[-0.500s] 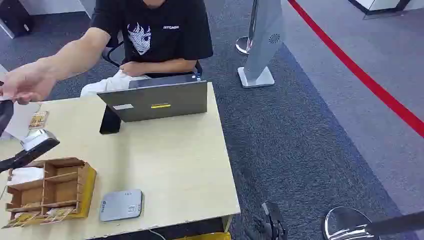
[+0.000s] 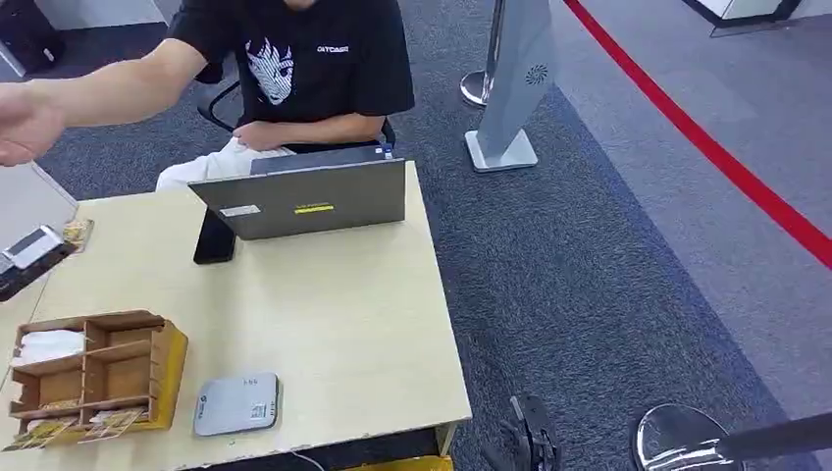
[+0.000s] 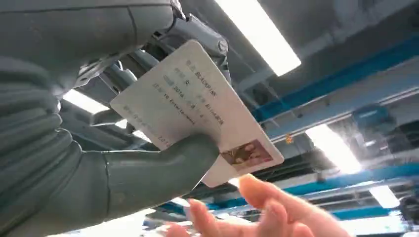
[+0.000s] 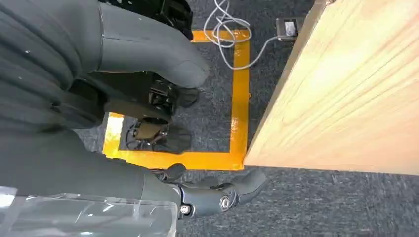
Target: Pass the card to the sensor for recognition and then transmit it.
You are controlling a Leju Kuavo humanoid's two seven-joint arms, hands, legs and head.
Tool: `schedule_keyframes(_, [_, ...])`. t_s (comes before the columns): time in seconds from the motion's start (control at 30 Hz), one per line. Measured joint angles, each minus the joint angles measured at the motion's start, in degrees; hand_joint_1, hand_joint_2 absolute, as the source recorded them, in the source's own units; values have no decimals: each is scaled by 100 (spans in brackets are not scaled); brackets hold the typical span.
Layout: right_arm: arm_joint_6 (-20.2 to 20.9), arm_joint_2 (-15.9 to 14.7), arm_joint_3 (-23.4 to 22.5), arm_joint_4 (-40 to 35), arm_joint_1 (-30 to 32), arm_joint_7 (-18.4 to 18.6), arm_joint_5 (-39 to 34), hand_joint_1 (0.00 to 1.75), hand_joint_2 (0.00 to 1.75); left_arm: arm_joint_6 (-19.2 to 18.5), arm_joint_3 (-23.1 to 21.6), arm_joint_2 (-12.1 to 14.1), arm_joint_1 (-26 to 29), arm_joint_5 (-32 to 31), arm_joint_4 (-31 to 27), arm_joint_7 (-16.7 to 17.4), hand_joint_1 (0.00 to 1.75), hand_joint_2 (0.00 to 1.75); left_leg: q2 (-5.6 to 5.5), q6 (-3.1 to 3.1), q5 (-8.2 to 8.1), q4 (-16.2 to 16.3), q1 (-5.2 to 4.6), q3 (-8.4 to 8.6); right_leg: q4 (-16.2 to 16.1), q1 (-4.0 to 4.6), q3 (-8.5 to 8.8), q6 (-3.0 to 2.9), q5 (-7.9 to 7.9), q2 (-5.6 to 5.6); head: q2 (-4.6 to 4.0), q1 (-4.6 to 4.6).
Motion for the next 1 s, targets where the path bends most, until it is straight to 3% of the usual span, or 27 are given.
schedule_keyframes(0.2, [-92,-59,28,-113,107,-51,-59,0,175,413,264,-151,922,85,-310,-289,175,175,-2,4,-4,0,0,-7,-4,0,-3,6,-4,-3,0,9])
schedule_keyframes(0.37, [-175,-81,33,-271,285,22,-103,0,175,880,297,-492,1864,-4,-459,-553,175,175,0,6,-6,1,2,-10,-7,0,-5,6,-5,-4,2,11])
schedule_keyframes(0.63, [-367,-127,33,-533,517,114,-92,0,175,926,196,-1025,2744,74,-450,-647,175,175,-1,8,-9,1,0,-10,-8,0,-4,8,-6,-5,2,11])
schedule_keyframes(1.0, [-393,-157,33,-750,513,118,-83,0,175,566,-420,-1438,2982,238,-122,-562,175,175,-3,10,-8,1,0,-9,-9,0,-2,8,-5,-10,0,11])
